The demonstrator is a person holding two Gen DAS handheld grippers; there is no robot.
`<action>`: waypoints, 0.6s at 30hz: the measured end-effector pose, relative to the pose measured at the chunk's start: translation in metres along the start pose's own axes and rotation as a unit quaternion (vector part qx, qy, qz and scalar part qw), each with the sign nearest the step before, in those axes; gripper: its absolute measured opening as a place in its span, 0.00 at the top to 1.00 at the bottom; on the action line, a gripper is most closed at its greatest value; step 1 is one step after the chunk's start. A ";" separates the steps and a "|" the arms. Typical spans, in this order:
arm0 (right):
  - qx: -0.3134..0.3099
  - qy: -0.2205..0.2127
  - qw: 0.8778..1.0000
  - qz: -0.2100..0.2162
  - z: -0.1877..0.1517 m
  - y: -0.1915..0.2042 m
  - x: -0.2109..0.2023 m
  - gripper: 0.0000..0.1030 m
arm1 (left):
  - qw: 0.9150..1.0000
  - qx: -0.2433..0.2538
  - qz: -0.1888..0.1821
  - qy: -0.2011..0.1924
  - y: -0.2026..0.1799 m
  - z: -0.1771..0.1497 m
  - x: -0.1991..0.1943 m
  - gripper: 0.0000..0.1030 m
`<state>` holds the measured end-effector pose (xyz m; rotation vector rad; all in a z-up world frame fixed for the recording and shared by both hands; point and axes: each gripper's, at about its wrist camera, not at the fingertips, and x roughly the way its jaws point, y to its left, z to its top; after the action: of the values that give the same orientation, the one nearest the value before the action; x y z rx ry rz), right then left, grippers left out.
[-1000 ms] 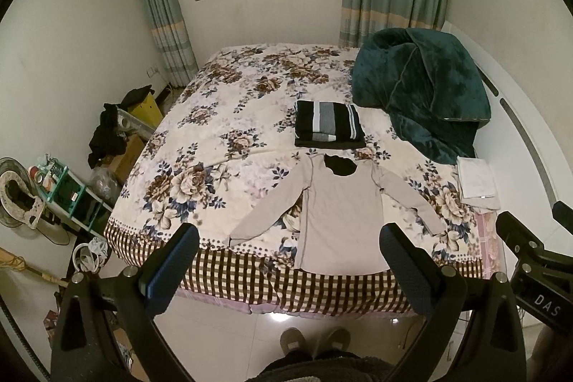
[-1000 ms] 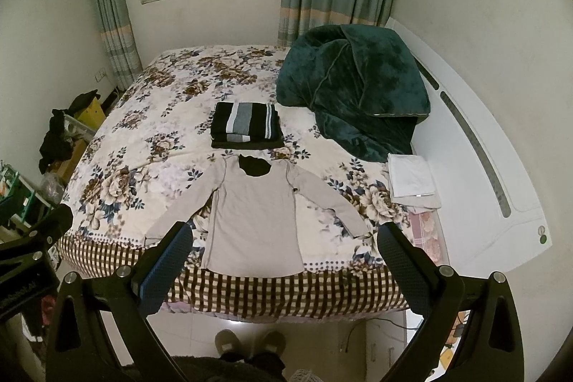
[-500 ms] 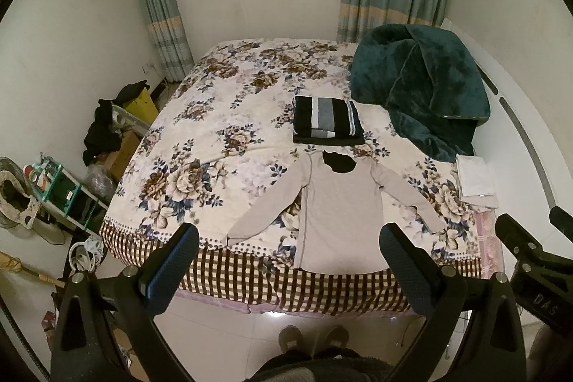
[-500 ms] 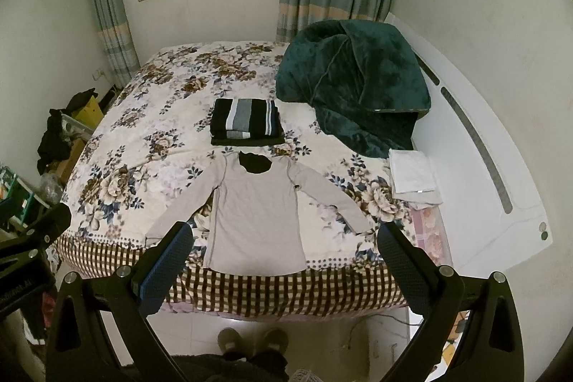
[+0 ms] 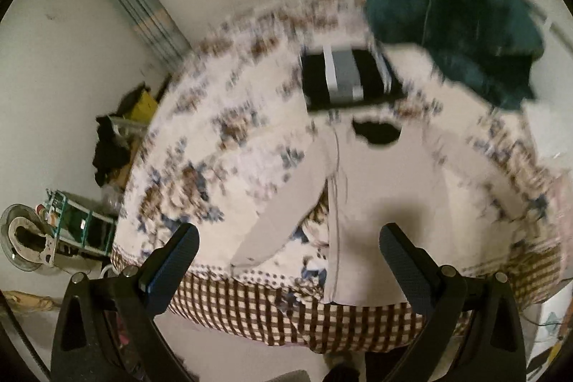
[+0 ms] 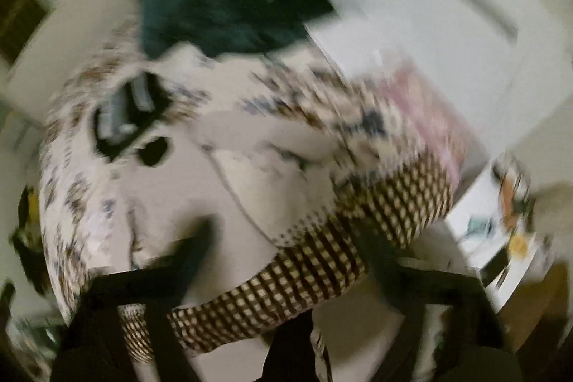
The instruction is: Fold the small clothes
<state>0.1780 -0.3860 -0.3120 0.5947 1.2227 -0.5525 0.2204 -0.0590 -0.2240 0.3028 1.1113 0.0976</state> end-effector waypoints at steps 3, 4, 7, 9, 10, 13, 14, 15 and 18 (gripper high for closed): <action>0.084 0.027 0.996 0.006 0.035 -0.050 0.096 0.56 | 0.998 0.009 0.006 0.057 -0.034 0.011 0.074 0.00; 0.111 0.033 0.993 0.018 0.045 -0.064 0.124 0.55 | 0.998 0.012 0.012 0.068 -0.041 0.014 0.089 0.00; 0.195 0.060 0.977 0.061 0.066 -0.096 0.210 0.48 | 0.993 0.012 0.016 0.113 -0.065 0.022 0.154 0.00; 0.235 0.073 0.966 0.078 0.076 -0.103 0.263 0.48 | 0.991 0.003 0.019 0.133 -0.078 0.024 0.199 0.00; 0.252 0.081 0.961 0.083 0.077 -0.102 0.285 0.47 | 0.990 0.000 0.020 0.140 -0.082 0.026 0.212 0.00; 0.303 0.097 0.941 0.113 0.084 -0.103 0.353 0.40 | 0.986 -0.023 0.019 0.163 -0.093 0.025 0.265 0.00; 0.322 0.103 0.934 0.118 0.085 -0.103 0.375 0.40 | 0.985 -0.027 0.019 0.170 -0.095 0.024 0.277 0.00; 0.337 0.106 0.928 0.117 0.084 -0.102 0.389 0.40 | 0.983 -0.032 0.017 0.177 -0.100 0.022 0.294 0.00; 0.345 0.062 0.931 0.100 0.087 -0.096 0.392 0.76 | 0.979 -0.031 0.006 0.200 -0.112 0.018 0.327 0.00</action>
<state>0.2711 -0.5436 -0.6820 1.3512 1.0528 -0.7830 0.3733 -0.0948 -0.5323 0.2381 1.5032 0.2105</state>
